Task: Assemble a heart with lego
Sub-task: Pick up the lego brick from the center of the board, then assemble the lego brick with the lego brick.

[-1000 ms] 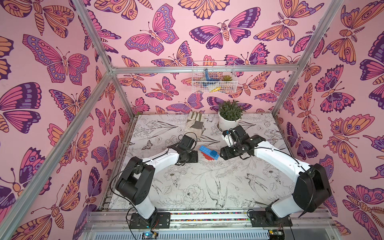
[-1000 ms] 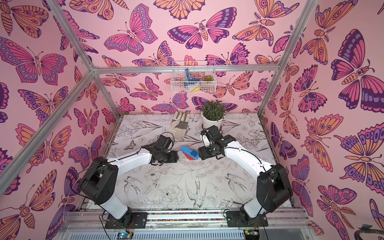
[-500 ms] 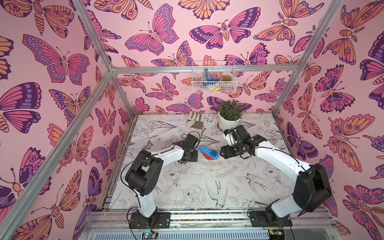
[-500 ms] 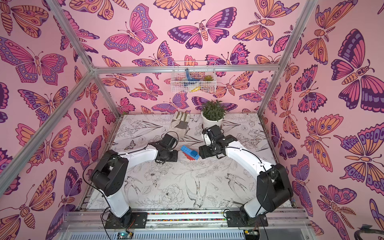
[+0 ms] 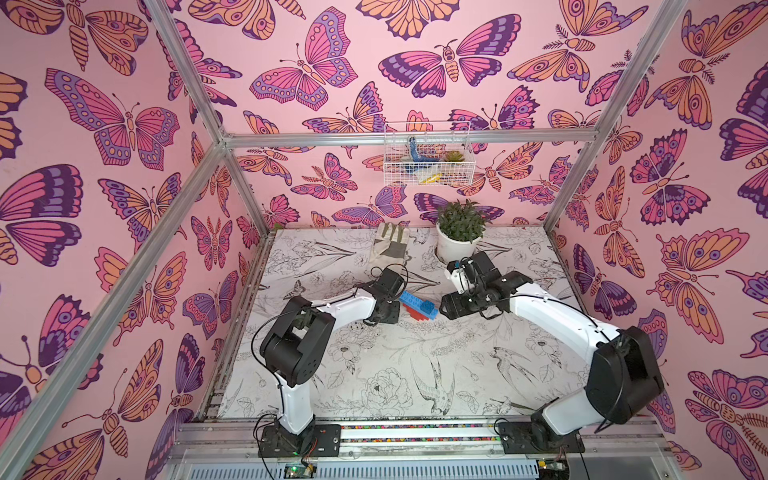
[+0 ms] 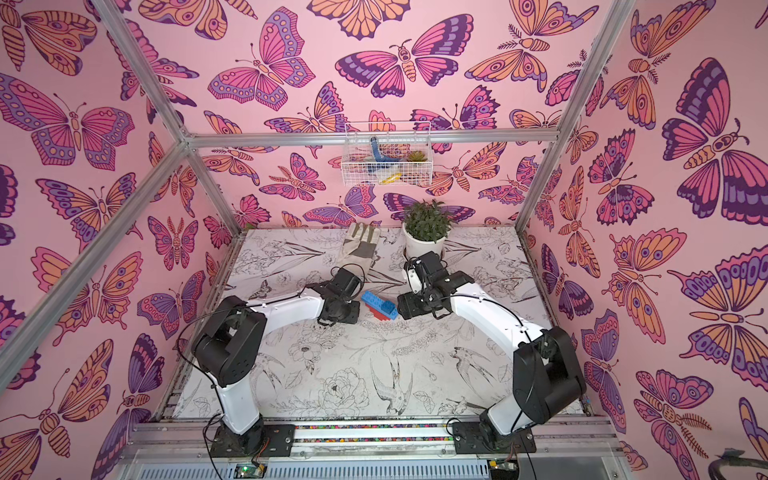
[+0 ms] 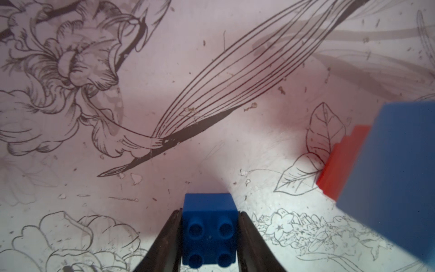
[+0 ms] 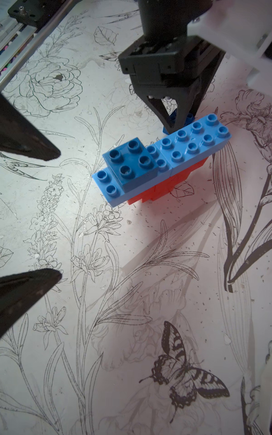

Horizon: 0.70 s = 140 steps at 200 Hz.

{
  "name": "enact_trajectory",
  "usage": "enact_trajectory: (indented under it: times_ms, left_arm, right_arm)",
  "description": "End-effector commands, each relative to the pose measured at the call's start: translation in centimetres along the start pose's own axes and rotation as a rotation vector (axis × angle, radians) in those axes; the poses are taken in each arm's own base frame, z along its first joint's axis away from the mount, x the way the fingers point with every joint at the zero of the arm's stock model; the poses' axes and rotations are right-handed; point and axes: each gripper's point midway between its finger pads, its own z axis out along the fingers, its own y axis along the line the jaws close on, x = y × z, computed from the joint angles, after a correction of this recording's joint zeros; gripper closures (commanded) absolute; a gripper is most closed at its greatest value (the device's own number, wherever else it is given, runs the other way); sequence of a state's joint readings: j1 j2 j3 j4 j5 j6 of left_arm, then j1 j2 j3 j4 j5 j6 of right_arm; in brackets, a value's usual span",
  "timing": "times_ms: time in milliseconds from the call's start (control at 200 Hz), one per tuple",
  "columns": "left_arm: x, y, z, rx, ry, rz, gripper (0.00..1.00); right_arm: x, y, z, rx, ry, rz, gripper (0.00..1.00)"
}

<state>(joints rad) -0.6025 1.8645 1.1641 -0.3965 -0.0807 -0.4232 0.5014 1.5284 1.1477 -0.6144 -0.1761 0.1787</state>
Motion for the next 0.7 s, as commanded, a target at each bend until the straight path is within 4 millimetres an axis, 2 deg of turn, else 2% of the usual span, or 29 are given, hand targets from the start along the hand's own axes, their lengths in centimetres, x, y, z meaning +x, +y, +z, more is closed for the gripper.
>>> enact_trajectory:
  times_ms: [0,105,280,416,496,591,696]
  left_arm:
    - [0.2,0.7,-1.0,-0.036,-0.001,0.023,0.7]
    - [0.3,0.8,-2.3,-0.031,-0.004,0.04,0.71]
    - [-0.3,0.1,-6.3,0.036,-0.063,0.081,0.71]
    - [-1.8,-1.4,-9.7,0.122,-0.116,0.112,0.72]
    - [-2.7,-3.1,-11.0,0.201,-0.127,0.135,0.68]
    - [-3.5,-4.7,-11.5,0.266,-0.116,0.171,0.69]
    - [-4.4,-5.5,-11.2,0.281,-0.109,0.198,0.69]
  right_arm:
    - [0.0,0.1,-0.1,-0.013,-0.008,-0.015,0.24]
    - [0.0,0.3,-0.3,-0.021,-0.008,-0.024,0.24]
    - [-0.2,0.9,-0.9,-0.049,-0.015,-0.011,0.23]
    - [-0.2,1.3,-0.8,-0.075,-0.012,0.023,0.23]
    - [-0.3,1.2,-0.8,-0.068,-0.014,0.039,0.23]
    - [-0.4,1.2,-0.8,-0.07,-0.019,0.052,0.23]
    - [-0.4,1.4,-0.7,-0.081,-0.017,0.062,0.23]
